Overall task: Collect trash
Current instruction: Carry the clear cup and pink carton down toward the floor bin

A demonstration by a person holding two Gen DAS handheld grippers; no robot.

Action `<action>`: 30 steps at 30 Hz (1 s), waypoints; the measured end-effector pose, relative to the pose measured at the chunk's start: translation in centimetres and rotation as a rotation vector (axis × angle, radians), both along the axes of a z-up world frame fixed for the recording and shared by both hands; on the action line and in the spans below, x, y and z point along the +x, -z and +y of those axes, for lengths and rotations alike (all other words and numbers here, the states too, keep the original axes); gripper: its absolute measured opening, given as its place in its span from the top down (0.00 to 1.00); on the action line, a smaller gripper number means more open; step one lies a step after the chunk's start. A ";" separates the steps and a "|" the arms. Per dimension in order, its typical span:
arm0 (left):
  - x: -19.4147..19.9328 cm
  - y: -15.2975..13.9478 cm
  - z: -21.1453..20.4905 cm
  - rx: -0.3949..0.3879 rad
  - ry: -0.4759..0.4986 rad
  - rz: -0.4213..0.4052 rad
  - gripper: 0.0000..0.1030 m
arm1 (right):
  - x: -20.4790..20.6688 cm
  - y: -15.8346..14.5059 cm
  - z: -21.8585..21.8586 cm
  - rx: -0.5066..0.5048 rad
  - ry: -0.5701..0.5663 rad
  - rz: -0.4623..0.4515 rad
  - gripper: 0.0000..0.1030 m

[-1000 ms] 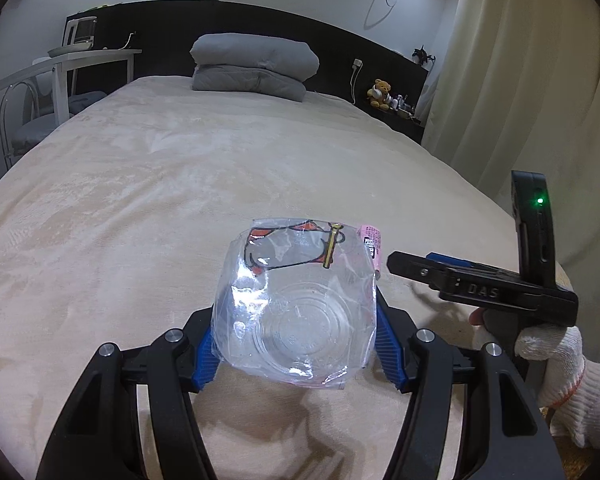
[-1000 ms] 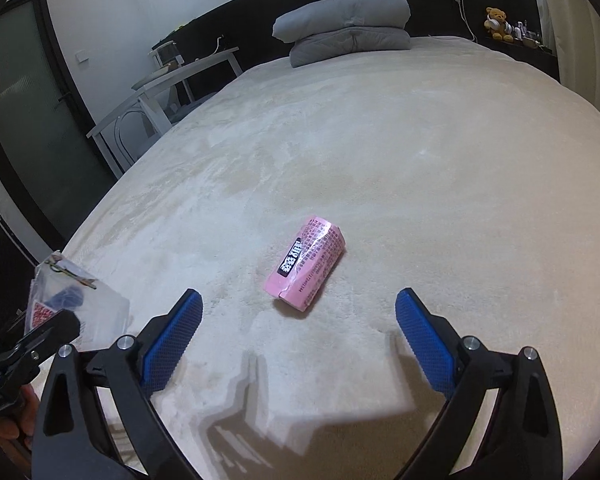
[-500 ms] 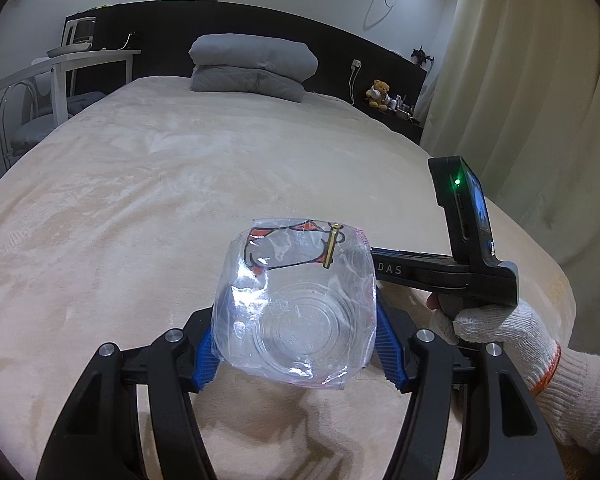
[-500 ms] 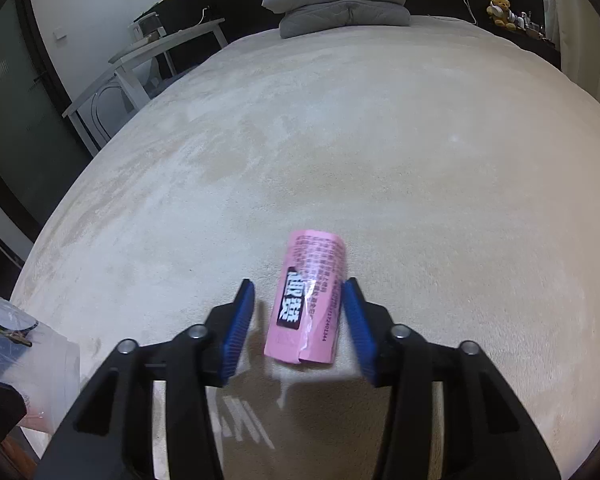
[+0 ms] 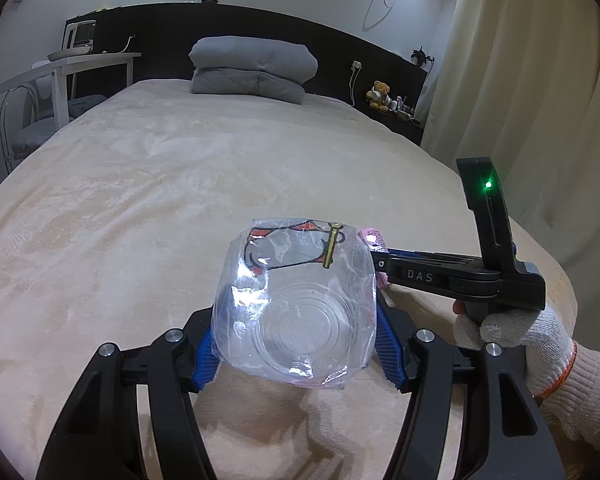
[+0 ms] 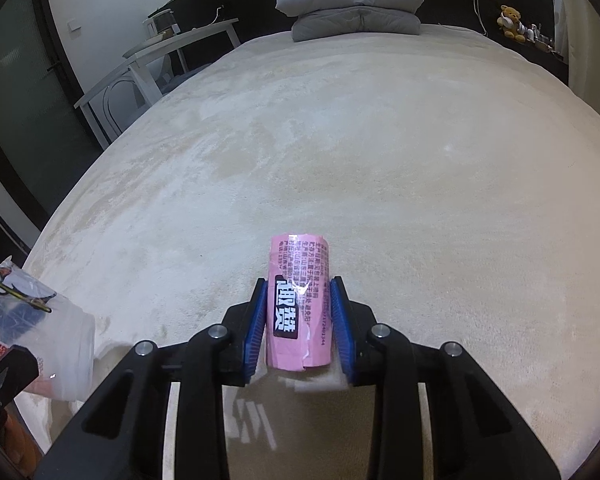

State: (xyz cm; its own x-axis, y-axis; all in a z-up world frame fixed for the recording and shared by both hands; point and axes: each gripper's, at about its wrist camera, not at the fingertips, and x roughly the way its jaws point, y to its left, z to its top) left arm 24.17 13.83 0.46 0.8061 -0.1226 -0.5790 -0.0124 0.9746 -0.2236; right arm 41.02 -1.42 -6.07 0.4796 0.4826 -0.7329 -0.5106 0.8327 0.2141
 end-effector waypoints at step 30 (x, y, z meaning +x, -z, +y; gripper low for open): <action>-10.1 -1.9 -7.6 0.013 0.028 -0.067 0.40 | -17.2 -5.3 -13.3 0.094 -0.019 -0.122 0.68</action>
State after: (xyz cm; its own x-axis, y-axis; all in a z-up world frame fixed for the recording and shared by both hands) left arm 14.05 6.25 2.32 0.8394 -0.1389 -0.5255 0.0299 0.9771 -0.2105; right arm 23.81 -14.68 -0.78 0.5526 0.5557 -0.6211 -0.5529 0.8021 0.2257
